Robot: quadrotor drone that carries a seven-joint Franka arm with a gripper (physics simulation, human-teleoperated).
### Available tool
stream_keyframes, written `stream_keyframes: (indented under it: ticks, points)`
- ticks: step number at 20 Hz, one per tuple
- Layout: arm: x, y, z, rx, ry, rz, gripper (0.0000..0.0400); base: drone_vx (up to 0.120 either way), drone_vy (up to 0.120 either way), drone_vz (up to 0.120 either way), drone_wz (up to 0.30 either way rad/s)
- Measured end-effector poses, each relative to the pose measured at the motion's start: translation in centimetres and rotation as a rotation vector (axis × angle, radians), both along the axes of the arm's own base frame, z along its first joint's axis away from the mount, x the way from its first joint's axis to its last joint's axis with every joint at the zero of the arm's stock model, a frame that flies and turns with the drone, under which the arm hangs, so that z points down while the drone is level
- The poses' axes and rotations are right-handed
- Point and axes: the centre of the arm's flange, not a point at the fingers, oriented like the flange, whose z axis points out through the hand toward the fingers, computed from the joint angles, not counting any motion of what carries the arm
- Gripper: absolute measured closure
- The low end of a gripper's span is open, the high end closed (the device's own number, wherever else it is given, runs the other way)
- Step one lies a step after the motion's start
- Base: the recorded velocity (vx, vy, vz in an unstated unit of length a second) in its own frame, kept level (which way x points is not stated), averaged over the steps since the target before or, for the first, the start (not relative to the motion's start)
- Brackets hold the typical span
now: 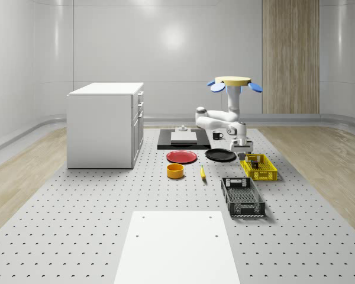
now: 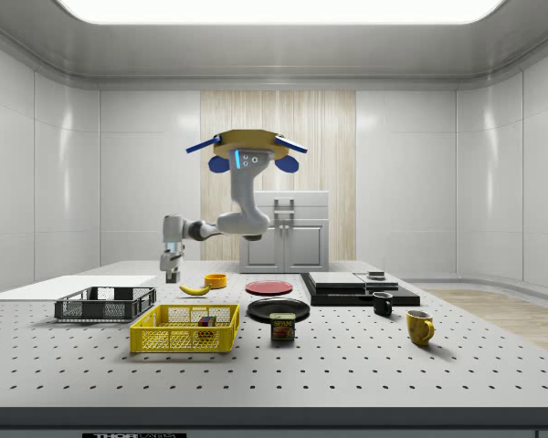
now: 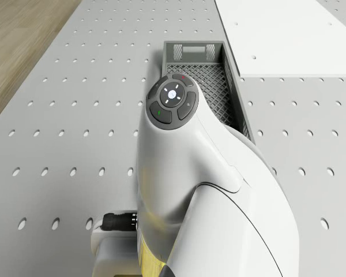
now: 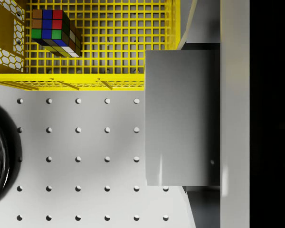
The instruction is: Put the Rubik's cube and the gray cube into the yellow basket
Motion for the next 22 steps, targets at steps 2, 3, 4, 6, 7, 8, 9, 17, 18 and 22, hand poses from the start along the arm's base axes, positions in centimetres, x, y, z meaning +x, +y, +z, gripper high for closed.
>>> stream_keyframes:
  ticks: [2,3,4,6,7,8,9,17,18,22]
  points:
    - [0.0,0.0,0.0,0.0,0.0,0.0,0.015,-0.12,0.12,0.0,0.0]
    - [0.0,0.0,0.0,0.0,0.0,0.0,0.015,0.0,0.12,0.0,0.0]
    - [0.0,0.0,0.0,0.0,0.0,0.0,0.015,0.0,0.12,0.0,0.0]
    - [0.0,0.0,0.0,0.0,0.0,0.0,0.015,0.0,0.12,0.0,0.0]
    - [0.0,0.0,0.0,0.0,0.0,0.0,0.015,0.0,0.12,0.0,0.0]
    - [0.0,0.0,0.0,0.0,0.0,0.0,0.015,-0.12,0.12,0.0,0.0]
    - [0.0,0.0,0.0,0.0,0.0,0.0,0.015,-0.12,0.12,0.0,0.0]
    - [0.0,0.0,0.0,0.0,0.0,0.0,0.015,-0.05,0.12,-0.03,0.0]
    - [0.0,0.0,0.0,0.0,0.0,0.0,0.015,0.0,0.12,-0.12,0.0]
    - [0.0,0.0,0.0,0.0,0.0,0.0,0.015,0.0,0.1,-0.1,0.0]
